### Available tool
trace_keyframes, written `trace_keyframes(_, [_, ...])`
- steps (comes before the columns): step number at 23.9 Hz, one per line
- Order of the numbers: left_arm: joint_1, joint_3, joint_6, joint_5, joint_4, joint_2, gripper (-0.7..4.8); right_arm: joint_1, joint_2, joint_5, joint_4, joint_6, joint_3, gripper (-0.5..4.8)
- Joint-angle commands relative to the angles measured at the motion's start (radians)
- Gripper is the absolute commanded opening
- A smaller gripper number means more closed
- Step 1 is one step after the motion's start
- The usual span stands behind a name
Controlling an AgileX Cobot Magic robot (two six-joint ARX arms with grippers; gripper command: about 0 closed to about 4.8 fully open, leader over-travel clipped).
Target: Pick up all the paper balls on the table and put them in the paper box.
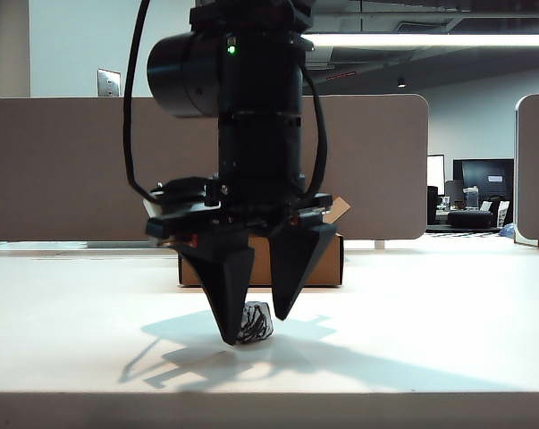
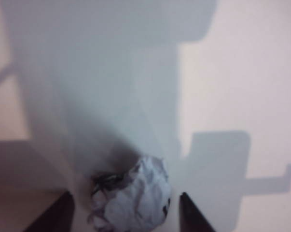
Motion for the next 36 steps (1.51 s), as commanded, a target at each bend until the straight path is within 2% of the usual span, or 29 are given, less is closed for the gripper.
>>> trace_keyframes(1, [0.001, 0.003, -0.003, -0.003, -0.019, 0.003, 2.10, 0.002, -0.001, -0.002, 0.020, 0.005, 0.004, 1.81])
trace_keyframes(7, [0.001, 0.003, -0.002, -0.003, -0.020, 0.003, 2.10, 0.001, -0.002, 0.002, 0.031, 0.005, 0.004, 1.01])
trace_keyframes(10, [0.001, 0.003, -0.002, -0.003, -0.020, 0.003, 2.10, 0.001, -0.002, 0.018, 0.040, 0.004, 0.010, 1.02])
trace_keyframes(13, [0.001, 0.003, -0.002, -0.004, -0.008, 0.003, 2.10, -0.028, -0.031, 0.126, 0.084, -0.052, 0.055, 1.02])
trace_keyframes(16, [0.001, 0.000, -0.002, -0.003, 0.015, 0.003, 2.10, -0.074, -0.032, 0.164, 0.109, -0.075, 0.139, 1.02])
trace_keyframes(19, [0.001, 0.000, -0.002, -0.003, 0.018, 0.003, 2.10, -0.144, -0.032, 0.160, 0.177, -0.074, 0.251, 1.04])
trace_keyframes(24, [0.001, 0.000, -0.003, -0.003, 0.016, 0.003, 2.10, -0.228, -0.028, 0.117, 0.322, -0.075, 0.311, 1.09])
trace_keyframes(26, [0.001, 0.000, -0.002, -0.003, 0.017, 0.003, 2.10, -0.253, -0.024, 0.102, 0.375, -0.075, 0.309, 1.28])
trace_keyframes(30, [0.001, 0.000, -0.002, -0.003, 0.017, 0.004, 2.10, -0.322, -0.010, 0.050, 0.466, -0.074, 0.309, 2.47])
trace_keyframes(32, [0.001, 0.000, -0.002, -0.003, 0.018, 0.004, 2.10, -0.337, -0.006, 0.045, 0.470, -0.074, 0.309, 2.88])
trace_keyframes(34, [0.001, 0.000, -0.002, -0.003, 0.018, 0.004, 2.10, -0.348, -0.006, 0.042, 0.468, -0.074, 0.309, 3.19])
trace_keyframes(36, [0.001, 0.000, -0.002, -0.003, 0.018, 0.004, 2.10, -0.349, -0.009, 0.042, 0.468, -0.074, 0.309, 3.19])
